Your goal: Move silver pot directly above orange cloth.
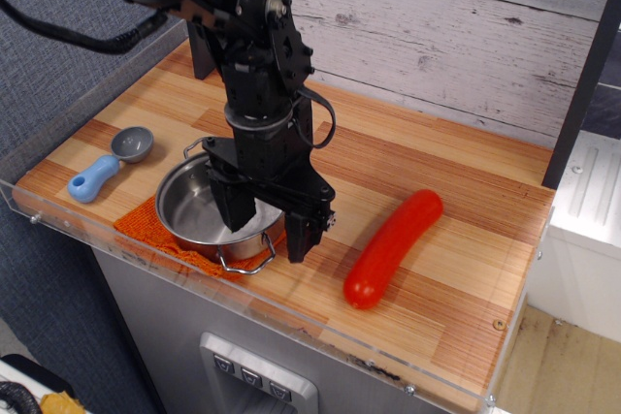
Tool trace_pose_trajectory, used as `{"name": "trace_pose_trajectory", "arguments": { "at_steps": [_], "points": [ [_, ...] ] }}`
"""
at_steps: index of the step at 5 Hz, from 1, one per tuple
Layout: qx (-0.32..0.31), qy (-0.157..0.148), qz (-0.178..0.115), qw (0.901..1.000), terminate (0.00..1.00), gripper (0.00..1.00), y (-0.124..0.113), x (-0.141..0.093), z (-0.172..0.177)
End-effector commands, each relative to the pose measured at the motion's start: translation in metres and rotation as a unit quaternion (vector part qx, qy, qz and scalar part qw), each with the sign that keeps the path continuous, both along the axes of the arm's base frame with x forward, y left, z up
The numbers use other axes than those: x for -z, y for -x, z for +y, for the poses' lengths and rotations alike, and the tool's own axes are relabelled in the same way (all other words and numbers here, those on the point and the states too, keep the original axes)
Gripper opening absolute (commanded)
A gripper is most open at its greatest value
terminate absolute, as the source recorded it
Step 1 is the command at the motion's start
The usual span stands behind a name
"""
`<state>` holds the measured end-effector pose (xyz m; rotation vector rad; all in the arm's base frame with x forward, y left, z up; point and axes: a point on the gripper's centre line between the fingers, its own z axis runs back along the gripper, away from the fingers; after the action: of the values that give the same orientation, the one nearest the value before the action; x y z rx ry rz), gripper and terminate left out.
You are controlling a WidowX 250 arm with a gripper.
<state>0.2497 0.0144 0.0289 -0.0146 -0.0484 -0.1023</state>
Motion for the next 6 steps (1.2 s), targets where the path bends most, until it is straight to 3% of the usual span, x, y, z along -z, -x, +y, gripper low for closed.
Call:
{"name": "trace_pose_trajectory", "arguments": {
  "at_steps": [1, 3, 5, 6],
  "points": [
    [0.004, -0.002, -0.023, 0.9997, 0.00, 0.00, -0.007, -0.006, -0.002],
    [0.010, -0.002, -0.023, 0.9997, 0.00, 0.00, -0.007, -0.013, -0.003],
    [-0.028, 0.018, -0.082, 0.9961, 0.00, 0.00, -0.015, -0.070, 0.031],
    [-0.042, 0.035, -0.087, 0.9947, 0.00, 0.00, -0.029, -0.066, 0.049]
  ]
}}
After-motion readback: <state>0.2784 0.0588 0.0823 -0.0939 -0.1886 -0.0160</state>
